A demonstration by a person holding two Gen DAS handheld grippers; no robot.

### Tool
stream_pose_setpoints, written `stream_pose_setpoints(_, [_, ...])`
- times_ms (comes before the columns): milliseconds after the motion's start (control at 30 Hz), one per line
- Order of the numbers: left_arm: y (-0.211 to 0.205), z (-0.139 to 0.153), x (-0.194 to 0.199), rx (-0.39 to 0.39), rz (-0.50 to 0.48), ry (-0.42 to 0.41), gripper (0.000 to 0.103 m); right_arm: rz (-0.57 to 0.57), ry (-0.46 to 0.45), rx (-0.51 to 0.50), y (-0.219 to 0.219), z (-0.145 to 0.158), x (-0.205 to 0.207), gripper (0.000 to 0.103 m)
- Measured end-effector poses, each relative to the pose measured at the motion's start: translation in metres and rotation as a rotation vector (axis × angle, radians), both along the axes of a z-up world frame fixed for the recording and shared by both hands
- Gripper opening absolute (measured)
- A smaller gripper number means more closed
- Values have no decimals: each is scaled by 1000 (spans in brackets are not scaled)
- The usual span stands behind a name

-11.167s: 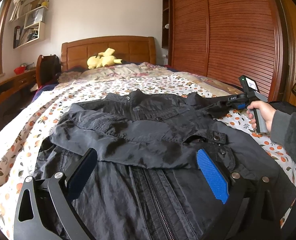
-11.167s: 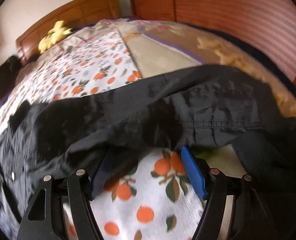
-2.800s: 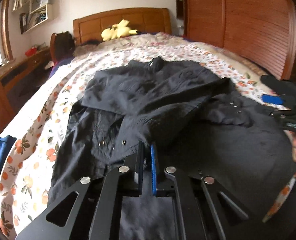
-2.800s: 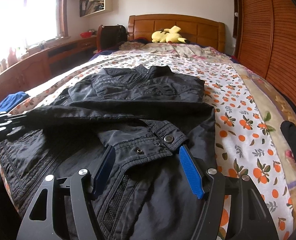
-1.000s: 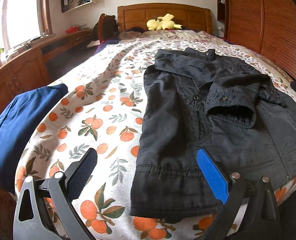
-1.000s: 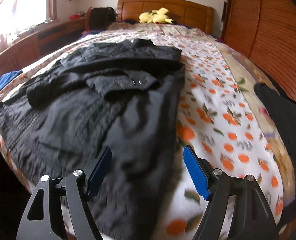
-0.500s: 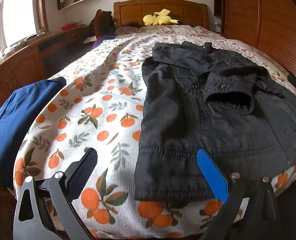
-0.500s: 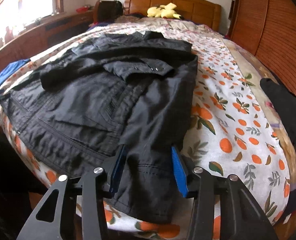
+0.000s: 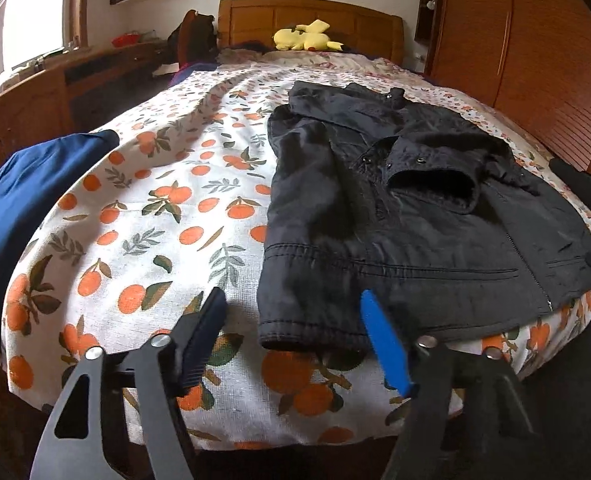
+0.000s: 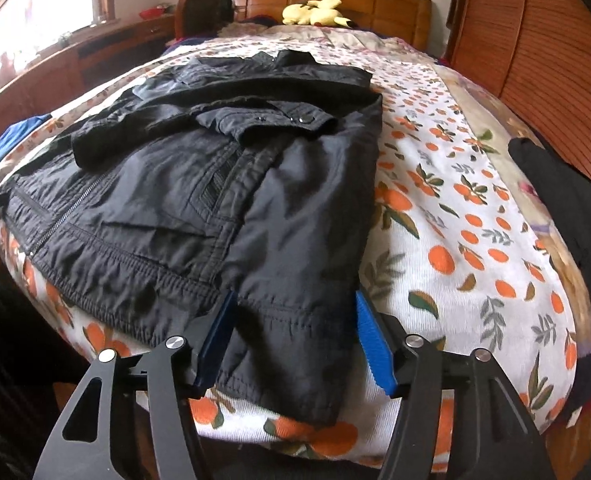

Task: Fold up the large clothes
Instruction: 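Move both tools to the jacket hem and grasp it, then lift the hem with both tools and carry it toward the collar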

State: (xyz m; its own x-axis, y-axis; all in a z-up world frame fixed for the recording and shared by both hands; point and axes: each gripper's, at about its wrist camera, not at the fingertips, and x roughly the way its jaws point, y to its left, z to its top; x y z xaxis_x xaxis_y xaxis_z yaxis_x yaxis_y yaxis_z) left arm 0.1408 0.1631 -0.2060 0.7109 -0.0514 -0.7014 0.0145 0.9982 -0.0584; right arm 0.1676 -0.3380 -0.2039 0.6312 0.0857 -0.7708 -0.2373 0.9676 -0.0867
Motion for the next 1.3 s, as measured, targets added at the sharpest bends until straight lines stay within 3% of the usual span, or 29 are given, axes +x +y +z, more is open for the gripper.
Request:
stream_pose_setpoints(167, [-3, 1, 0, -24, -17, 0, 54, -6, 6, 1, 0, -2, -4, 56])
stream_pose_setpoints(267, [-4, 4, 2, -35, -24, 9, 36, 6, -14, 22, 0, 3, -6, 33])
stream_pose_setpoints(333, [-4, 9, 3, -24, -19, 17, 20, 22, -17, 50, 0, 6, -5, 22])
stream_pose_setpoints(433, [-5, 23, 3, -48, -37, 6, 8, 53, -17, 103, -1, 14, 0, 9])
stream_pose_setpoints(600, [-13, 66, -1, -65, -45, -80, 5, 75, -102, 218, -8, 56, 6, 5])
stream_pose_setpoints(833, [-35, 171, -14, -74, -52, -289, 4, 81, -292, 248, -13, 149, -4, 4])
stream_pose_setpoints(1133, [-61, 284, -66, -74, -94, -508, 4, 100, -524, 233, -35, 264, -65, 4])
stream_pose_setpoints(1300, [-77, 331, -98, -57, -110, -603, 4, 100, -623, 224, -47, 298, -103, 4])
